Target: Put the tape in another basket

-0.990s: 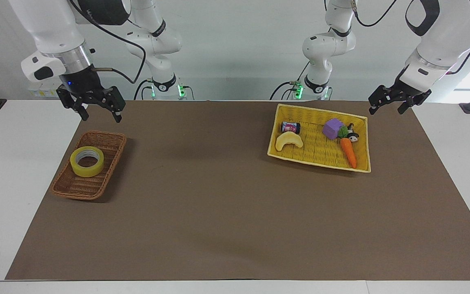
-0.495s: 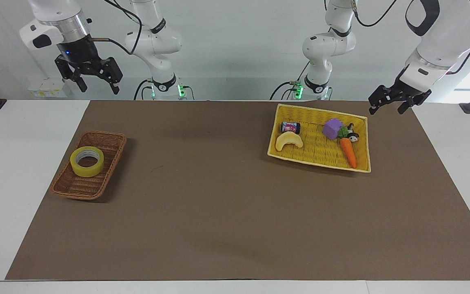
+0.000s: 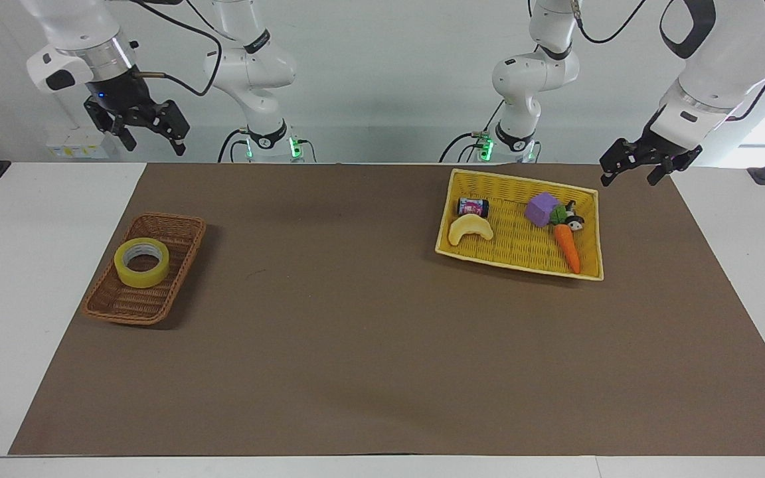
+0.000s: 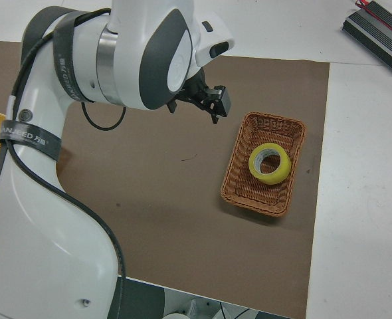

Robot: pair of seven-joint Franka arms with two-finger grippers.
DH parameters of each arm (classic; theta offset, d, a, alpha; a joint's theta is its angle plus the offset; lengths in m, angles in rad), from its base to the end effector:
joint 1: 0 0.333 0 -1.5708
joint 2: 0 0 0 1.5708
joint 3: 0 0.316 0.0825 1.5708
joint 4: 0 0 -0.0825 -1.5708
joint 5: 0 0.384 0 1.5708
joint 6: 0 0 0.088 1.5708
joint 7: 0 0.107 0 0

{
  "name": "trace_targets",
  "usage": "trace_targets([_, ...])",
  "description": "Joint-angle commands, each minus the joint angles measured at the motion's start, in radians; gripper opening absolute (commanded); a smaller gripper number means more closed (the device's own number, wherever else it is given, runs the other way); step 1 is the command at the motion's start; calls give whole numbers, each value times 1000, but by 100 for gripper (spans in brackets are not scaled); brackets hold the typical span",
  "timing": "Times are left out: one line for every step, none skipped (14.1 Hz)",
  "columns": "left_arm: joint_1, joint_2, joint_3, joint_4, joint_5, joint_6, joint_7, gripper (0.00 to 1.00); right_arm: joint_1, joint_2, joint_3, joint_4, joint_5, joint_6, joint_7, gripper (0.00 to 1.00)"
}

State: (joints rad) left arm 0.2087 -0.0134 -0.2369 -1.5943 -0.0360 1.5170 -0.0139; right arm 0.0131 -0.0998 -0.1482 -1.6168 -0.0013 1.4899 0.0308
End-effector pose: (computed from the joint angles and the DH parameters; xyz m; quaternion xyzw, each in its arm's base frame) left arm 0.5438 -0.0202 0.6161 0.9993 -0.0075 -0.0325 0.0157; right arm 0.5097 -0.0737 0.6487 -0.9965 0.0824 0.0137 0.0074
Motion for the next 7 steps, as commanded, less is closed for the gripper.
trace_targets([12,10,-10,27,21,-26,2,100,-50,17,6,4,47,30,-28,100])
trace_targets([11,10,-10,27,21,-26,2,100,-50,52,9,64,50,7,-25,100])
trace_targets([11,10,-10,27,21,-26,2,100,-42,87,15,128,44,-41,-23,100])
trace_targets([11,10,-10,27,21,-26,2,100,-42,118,18,171,41,-81,-19,100])
trace_targets([12,10,-10,27,21,-26,2,100,-39,120,18,173,38,-80,-14,100])
trace_targets([12,10,-10,27,21,-26,2,100,-41,109,18,161,34,-68,-22,100])
trace_targets([11,10,-10,27,21,-27,2,100,-42,98,16,137,35,-62,-23,100])
